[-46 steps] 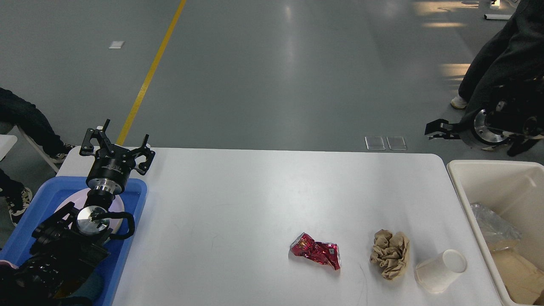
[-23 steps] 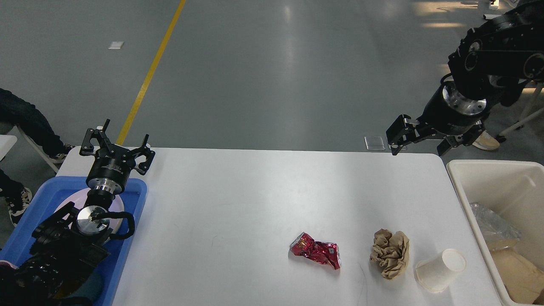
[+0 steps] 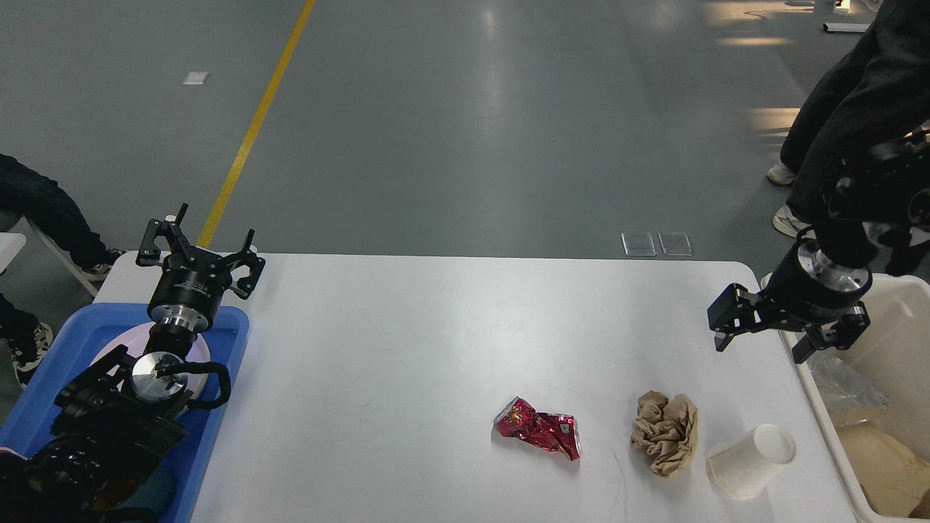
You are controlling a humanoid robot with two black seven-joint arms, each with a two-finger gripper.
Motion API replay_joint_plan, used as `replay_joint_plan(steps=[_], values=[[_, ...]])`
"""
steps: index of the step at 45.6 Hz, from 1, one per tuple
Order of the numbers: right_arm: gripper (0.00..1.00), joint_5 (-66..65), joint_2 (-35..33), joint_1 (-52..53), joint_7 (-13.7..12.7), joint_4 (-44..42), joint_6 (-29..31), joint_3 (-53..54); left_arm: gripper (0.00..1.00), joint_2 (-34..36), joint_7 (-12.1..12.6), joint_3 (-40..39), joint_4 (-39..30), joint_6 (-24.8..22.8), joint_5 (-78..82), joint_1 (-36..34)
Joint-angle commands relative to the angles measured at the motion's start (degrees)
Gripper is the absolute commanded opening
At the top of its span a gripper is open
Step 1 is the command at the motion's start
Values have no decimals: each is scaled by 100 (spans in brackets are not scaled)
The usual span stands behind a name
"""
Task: Tidy desktop
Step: 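Move the right gripper down to the crumpled brown paper and grasp it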
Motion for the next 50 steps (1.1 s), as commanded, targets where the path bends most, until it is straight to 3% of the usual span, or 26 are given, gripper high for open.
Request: replay_joint_plan(steps=[1, 19, 50], values=[[100, 22, 25, -413, -1, 13, -389, 201, 97, 0, 0, 0, -5, 0, 0, -5], [100, 13, 438, -1152, -1, -101, -1620, 465, 97, 0, 0, 0, -5, 0, 0, 3], [99, 5, 763, -2101, -1, -550, -1804, 983, 97, 0, 0, 0, -5, 0, 0, 3]])
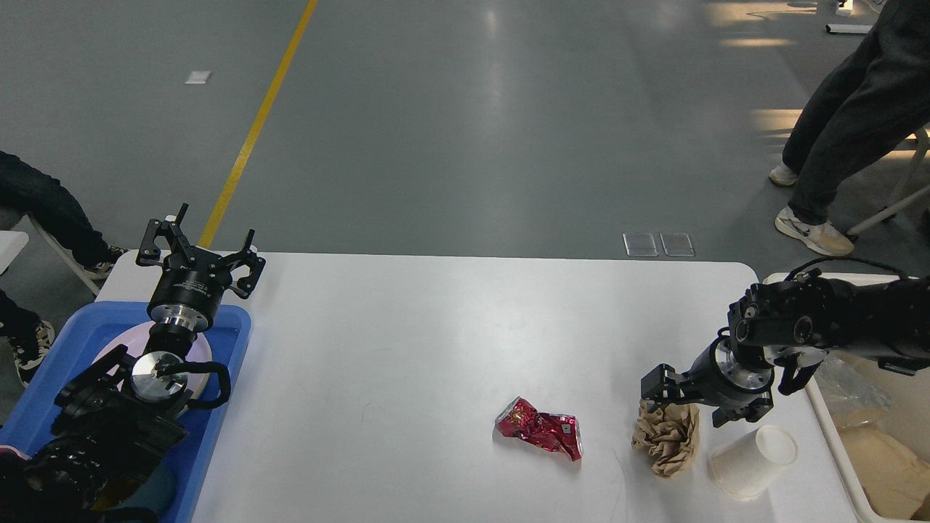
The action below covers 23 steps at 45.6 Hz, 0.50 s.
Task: Tidy desktop
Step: 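Move the right gripper down to the crumpled brown paper and grasp it, then lift the brown paper and drop it into the white bin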
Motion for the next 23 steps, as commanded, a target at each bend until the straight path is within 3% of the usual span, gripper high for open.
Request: replay_joint_plan(steps=[1, 4, 7, 10, 13, 15, 20, 23], values=[[99, 17, 55, -133, 1, -72, -158, 85, 97, 0, -1, 0, -2, 0, 0, 4], [97, 26, 64, -150, 1, -54, -378, 120, 97, 0, -1, 0, -2, 0, 0, -5], [84, 8, 64, -168, 1, -37, -572, 120, 97, 0, -1, 0, -2, 0, 0, 4], [59, -10, 73, -185, 1, -10, -616, 94, 97, 0, -1, 0, 7, 0, 0, 4], [26, -53, 99, -194, -16, 25, -581, 50, 97, 0, -1, 0, -2, 0, 0, 4], [14, -123, 143, -194, -25, 34, -581, 41, 97, 0, -1, 0, -2, 0, 0, -5], [1, -256, 161, -203, -52, 34, -581, 50, 97, 0, -1, 0, 7, 0, 0, 4], [0, -256, 170, -185, -52, 34, -581, 50, 97, 0, -1, 0, -2, 0, 0, -5]])
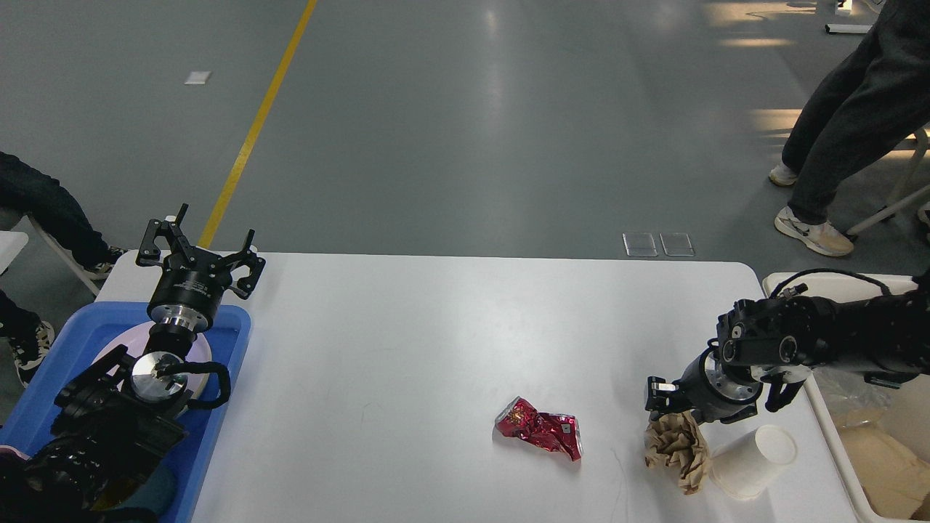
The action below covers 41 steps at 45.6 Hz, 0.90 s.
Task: Tidy desktop
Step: 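Lift the brown paper and drop it into the white bin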
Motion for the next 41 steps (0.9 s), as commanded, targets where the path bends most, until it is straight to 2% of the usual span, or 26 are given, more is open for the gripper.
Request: replay_joint_plan(steps=[1, 16, 23, 41], values=[[0, -29, 13, 24, -4, 1, 1, 0, 97, 0, -1, 0, -2, 0, 0, -7], [0, -29, 31, 305, -4, 10, 89, 52, 97, 0, -1, 0, -2, 0, 0, 1], [0, -11, -57, 849, 5, 115, 431, 114, 97, 0, -1, 0, -2, 0, 0, 2], [0, 50, -1296, 3239, 5, 335, 1389, 272, 97, 0, -1, 0, -2, 0, 0, -7]])
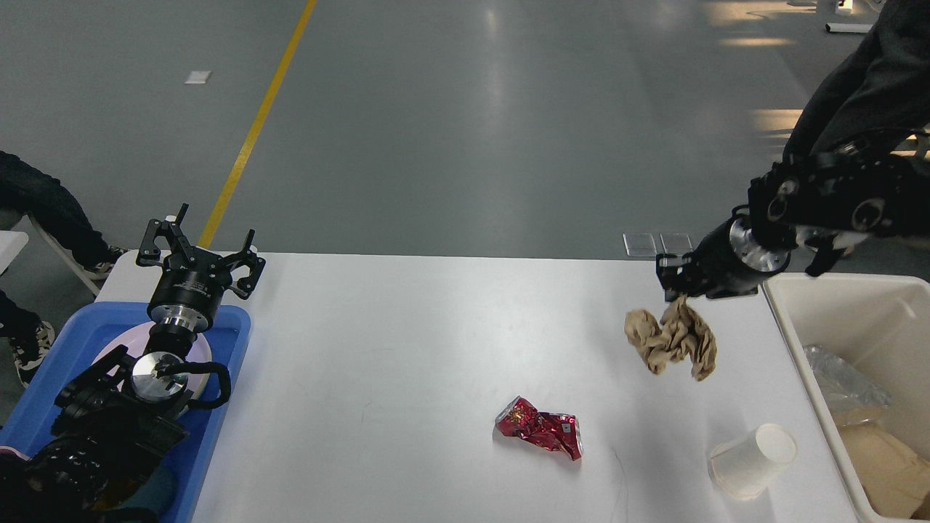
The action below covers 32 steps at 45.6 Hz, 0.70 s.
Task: Tidy desktop
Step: 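Lift the brown paper and drop it into the white bin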
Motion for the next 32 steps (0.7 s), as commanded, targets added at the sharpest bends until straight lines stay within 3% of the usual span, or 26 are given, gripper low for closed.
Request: replay_joint_plan(steps=[1, 9, 16, 23, 32], values=[[0, 8, -352, 788, 0, -27, 267, -93, 97, 0, -1, 0, -2, 0, 0, 2], [0, -19, -818, 1448, -9, -53, 417, -102, 97, 0, -1, 0, -2, 0, 0, 2], [0, -54, -1047, 1273, -9, -465, 302, -259, 97, 0, -1, 0, -2, 0, 0, 2], [0, 34, -1293, 70, -9, -1423, -92, -348, 97, 0, -1, 0, -2, 0, 0, -6], [0, 43, -1759, -1433, 9, -1978, -1322, -234, 97, 0, -1, 0, -2, 0, 0, 2]])
